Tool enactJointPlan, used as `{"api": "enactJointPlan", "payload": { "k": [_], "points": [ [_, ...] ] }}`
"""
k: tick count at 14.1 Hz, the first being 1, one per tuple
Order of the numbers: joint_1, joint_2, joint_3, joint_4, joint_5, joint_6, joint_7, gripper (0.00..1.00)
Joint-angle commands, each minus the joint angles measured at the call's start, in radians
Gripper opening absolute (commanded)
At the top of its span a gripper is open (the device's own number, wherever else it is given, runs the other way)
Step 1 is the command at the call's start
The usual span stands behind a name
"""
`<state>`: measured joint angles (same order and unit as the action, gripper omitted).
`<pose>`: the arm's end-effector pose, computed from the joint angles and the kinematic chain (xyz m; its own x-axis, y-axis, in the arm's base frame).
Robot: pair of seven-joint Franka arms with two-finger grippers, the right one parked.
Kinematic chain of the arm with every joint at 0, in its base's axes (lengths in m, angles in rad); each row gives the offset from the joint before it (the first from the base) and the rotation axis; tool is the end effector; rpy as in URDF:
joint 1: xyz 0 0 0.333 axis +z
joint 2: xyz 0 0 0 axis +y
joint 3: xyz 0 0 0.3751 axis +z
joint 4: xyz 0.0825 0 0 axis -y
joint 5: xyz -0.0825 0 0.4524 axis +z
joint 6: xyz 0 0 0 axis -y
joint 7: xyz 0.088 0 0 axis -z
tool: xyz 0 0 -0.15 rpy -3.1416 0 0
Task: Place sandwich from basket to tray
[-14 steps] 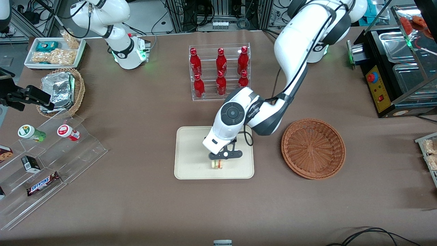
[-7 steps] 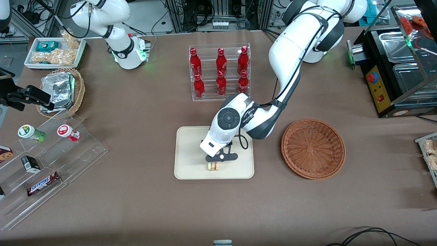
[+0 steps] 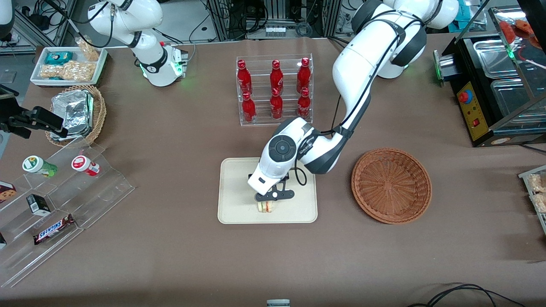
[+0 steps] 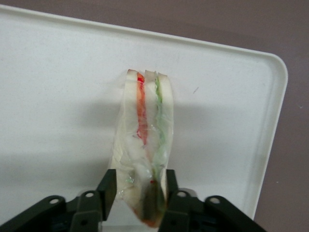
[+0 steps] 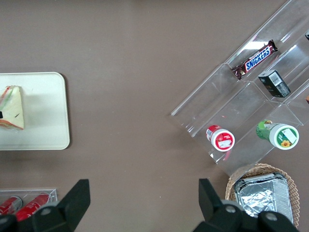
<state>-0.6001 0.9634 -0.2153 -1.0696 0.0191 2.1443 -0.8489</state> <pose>0.6638 -0.6113 0.2235 0.9918 0.1219 -0.0384 0.1271 -0.9723 0.1962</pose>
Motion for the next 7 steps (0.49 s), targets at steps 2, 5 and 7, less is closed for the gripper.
{"api": "enactJointPlan", "payload": {
  "k": [2,5,7],
  "points": [
    [0.017,-0.142,0.013,0.010,0.010,-0.200,-0.027,1.00],
    [0.064,-0.300,0.013,-0.001,0.019,-0.401,0.000,1.00],
    [0.106,-0.391,0.014,-0.036,0.024,-0.507,0.063,1.00]
  ]
}}
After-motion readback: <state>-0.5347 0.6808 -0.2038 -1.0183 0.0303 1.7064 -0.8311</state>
